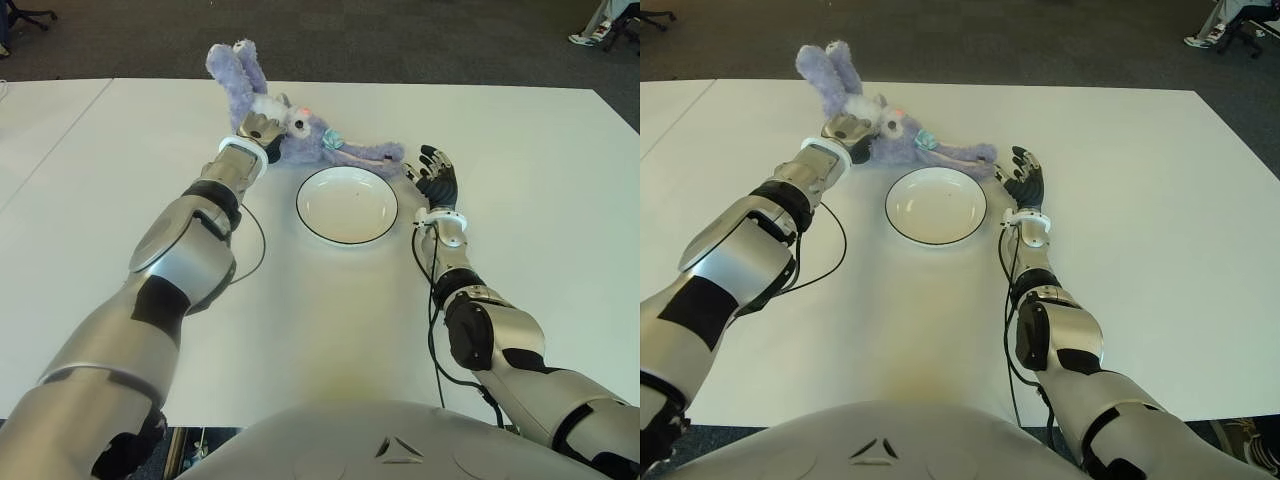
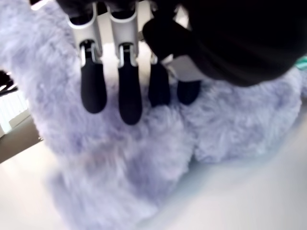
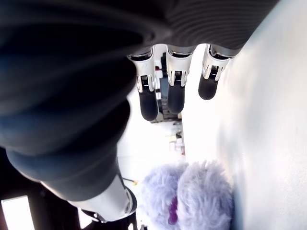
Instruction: Put the doll into the plate.
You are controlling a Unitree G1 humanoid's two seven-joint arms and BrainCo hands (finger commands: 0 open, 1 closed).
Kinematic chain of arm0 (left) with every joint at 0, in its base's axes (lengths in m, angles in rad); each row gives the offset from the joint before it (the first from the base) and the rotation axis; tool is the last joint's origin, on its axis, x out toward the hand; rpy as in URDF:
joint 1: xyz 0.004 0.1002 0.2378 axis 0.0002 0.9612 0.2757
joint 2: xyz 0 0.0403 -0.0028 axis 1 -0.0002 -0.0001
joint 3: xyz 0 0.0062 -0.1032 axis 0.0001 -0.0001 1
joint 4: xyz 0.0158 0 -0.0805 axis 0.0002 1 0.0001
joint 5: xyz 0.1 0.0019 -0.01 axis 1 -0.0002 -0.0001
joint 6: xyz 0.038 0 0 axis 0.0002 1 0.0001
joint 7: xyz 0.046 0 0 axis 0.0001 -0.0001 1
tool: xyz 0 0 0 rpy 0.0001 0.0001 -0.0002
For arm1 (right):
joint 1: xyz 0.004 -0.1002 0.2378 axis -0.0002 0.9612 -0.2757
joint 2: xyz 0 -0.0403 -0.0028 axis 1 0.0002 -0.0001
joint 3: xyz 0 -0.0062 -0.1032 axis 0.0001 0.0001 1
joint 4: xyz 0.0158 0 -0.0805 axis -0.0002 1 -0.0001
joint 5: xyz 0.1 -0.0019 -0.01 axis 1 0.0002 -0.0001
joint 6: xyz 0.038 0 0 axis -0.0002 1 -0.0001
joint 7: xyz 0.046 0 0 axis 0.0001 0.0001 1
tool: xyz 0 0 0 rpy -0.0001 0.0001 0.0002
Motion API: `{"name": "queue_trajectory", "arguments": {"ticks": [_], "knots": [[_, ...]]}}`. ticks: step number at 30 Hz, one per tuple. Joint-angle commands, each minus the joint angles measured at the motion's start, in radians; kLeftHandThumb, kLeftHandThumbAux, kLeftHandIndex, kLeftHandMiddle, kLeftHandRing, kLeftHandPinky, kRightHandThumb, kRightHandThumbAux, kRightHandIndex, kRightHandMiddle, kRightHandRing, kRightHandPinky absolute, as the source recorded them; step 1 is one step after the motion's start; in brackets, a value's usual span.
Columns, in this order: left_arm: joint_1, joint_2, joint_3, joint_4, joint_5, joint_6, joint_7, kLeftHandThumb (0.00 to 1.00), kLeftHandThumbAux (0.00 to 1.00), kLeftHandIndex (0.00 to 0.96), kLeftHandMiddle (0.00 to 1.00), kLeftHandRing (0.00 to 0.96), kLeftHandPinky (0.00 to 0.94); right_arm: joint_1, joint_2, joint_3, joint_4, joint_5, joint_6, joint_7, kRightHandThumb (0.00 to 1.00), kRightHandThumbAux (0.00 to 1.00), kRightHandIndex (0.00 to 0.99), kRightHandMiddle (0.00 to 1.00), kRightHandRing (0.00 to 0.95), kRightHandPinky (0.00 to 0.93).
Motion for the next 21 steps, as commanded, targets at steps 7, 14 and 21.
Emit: {"name": "queue_trajectory", "arguments": {"ticks": [7,14,21], "knots": [[0.115,0.047,-0.026,0.032,0.019,0.067,0.073,0.948,0.653,0.378,0.493,0.533,0.795,0.23,0.054,-0.021,0.147,0.018,0.114,-0.003,0.422,0.905,0.248,0.164,0.1,0.062],[0.126,0.027,-0.037,0.028,0.016,0.065,0.088,0.947,0.653,0.376,0.501,0.535,0.789,0.233,0.054,-0.031,0.147,0.025,0.114,0.012,0.424,0.909,0.259,0.166,0.099,0.057],[0.133,0.03,-0.045,0.017,0.001,0.01,0.11,0.899,0.661,0.386,0.525,0.661,0.809,0.233,0.055,-0.039,0.147,0.028,0.114,0.018,0.459,0.895,0.275,0.171,0.101,0.057]]}}
